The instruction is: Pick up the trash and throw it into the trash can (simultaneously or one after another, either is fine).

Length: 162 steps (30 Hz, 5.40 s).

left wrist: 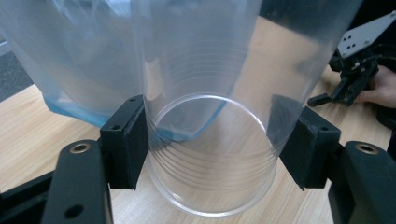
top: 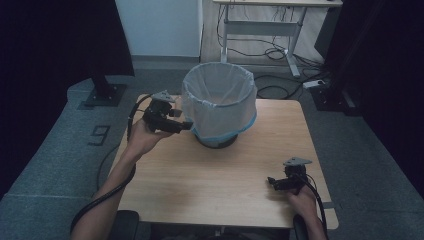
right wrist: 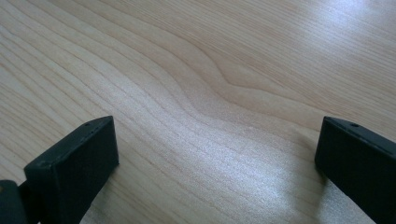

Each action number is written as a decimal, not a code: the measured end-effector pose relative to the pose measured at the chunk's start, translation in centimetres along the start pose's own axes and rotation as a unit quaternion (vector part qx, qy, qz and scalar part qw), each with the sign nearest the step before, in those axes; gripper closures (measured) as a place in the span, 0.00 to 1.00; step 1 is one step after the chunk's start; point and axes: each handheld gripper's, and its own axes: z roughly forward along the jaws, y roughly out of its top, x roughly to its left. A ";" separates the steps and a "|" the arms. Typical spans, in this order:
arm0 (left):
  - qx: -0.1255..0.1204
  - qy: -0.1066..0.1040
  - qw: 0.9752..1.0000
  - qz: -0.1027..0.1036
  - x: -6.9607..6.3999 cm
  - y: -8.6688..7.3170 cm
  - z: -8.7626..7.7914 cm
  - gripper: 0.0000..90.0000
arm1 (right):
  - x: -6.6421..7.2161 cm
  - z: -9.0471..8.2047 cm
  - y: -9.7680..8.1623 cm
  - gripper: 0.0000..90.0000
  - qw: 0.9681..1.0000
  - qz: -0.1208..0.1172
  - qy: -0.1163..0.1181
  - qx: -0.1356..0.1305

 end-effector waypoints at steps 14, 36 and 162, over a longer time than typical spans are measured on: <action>-0.014 0.002 1.000 -0.006 0.3 3.5 -1.5 0.36 | 0.0 0.0 0.0 0.00 1.000 0.000 0.000 0.000; -0.024 0.025 0.999 -0.009 1.0 8.1 -0.3 0.36 | 0.0 0.0 0.0 0.00 1.000 0.000 0.000 0.000; -0.051 0.042 0.998 0.013 3.3 1.3 -2.0 0.00 | 0.0 0.0 0.0 0.00 1.000 0.000 0.000 0.000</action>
